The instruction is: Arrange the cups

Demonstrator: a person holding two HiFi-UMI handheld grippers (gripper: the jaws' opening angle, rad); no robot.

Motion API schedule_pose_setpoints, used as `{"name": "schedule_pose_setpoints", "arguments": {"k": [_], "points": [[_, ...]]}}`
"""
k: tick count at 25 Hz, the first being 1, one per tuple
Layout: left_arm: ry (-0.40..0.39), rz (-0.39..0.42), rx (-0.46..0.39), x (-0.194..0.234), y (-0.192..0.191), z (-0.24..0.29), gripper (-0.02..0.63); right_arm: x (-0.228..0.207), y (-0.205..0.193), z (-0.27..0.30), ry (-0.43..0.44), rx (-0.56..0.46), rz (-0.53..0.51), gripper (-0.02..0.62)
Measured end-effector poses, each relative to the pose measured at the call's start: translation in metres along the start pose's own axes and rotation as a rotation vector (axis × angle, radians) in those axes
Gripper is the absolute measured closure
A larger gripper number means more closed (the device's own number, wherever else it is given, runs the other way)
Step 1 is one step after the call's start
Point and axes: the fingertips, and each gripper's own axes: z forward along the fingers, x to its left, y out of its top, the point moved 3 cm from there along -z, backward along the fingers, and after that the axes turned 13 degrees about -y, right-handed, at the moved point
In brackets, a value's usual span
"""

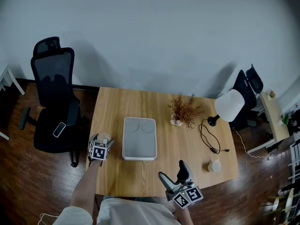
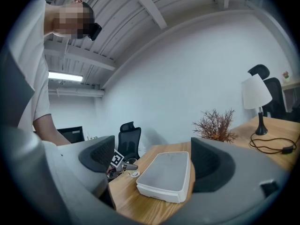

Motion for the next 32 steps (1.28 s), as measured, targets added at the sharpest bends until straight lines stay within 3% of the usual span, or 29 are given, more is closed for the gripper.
{"name": "schedule_pose_setpoints", "arguments": {"k": [9, 13, 18, 27, 32], "points": [[0.002, -0.053, -0.043, -0.041, -0.017, -0.088, 0.201, 0.023, 0.001, 0.03, 0.093, -0.02, 0.041, 0.092], [-0.001, -0.027, -0.05, -0.067, -0.022, -0.126, 0.201, 0.029, -0.002, 0.043, 0.127, -0.016, 0.054, 0.092], [-0.073, -0.018, -0.068, -0.108, -0.021, -0.165, 0.201, 0.037, 0.0, 0.052, 0.165, -0.02, 0.064, 0.092], [-0.199, 0.008, -0.107, -0.164, 0.017, -0.215, 0.201, 0.041, 0.0, 0.053, 0.186, -0.018, 0.073, 0.092], [-0.228, 0.018, -0.161, -0.179, 0.044, -0.21, 0.201, 0.029, -0.002, 0.046, 0.154, -0.018, 0.078, 0.092]]}}
